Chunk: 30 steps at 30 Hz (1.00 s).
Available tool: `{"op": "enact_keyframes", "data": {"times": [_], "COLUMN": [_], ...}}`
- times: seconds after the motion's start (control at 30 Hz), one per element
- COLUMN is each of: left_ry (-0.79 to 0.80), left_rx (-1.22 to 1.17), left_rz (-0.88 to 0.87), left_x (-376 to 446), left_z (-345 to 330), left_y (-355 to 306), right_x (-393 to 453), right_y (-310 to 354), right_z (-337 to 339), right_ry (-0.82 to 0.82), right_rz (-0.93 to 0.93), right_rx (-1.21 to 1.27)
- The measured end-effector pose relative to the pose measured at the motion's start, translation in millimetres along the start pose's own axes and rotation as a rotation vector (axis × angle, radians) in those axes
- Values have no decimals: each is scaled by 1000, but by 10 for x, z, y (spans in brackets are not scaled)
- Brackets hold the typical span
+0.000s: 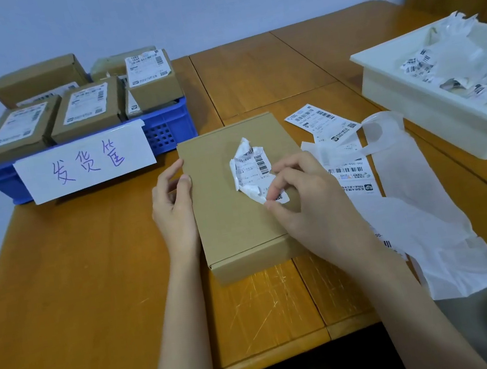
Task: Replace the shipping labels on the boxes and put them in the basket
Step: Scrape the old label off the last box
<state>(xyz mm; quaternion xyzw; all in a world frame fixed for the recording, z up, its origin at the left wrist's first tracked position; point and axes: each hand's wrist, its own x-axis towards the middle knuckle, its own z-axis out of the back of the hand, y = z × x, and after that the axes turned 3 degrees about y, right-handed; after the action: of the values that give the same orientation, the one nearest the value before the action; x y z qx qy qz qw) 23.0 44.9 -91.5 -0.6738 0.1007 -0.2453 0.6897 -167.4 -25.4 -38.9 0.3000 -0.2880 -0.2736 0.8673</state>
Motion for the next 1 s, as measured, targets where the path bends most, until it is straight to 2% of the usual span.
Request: {"op": "enact_keyframes", "data": {"times": [0.27,0.4,0.47,0.57,0.83,1.0], "left_ry": [0,7,7,5,0,0], "left_rx": [7,-13,-3,-3,4,1], "left_rz": [-4,-9,-8,-2,1,-6], "left_x": [-14,-12,-3,-4,1,-8], "left_z": [0,9,16,12,5,5], "left_y": [-16,-1,11,11,5,15], "right_x": [14,31,19,-5,35,48], "right_y": [19,8,-3,-7,23,43], "right_z": [-118,23,101,104,-117,-68], "right_ry": [-102,-59,-12,41,-96,-50], "right_rz": [46,-56,-52,-10,-9,-66], "right_rx": [-144,126,175,93,-126,-38]}}
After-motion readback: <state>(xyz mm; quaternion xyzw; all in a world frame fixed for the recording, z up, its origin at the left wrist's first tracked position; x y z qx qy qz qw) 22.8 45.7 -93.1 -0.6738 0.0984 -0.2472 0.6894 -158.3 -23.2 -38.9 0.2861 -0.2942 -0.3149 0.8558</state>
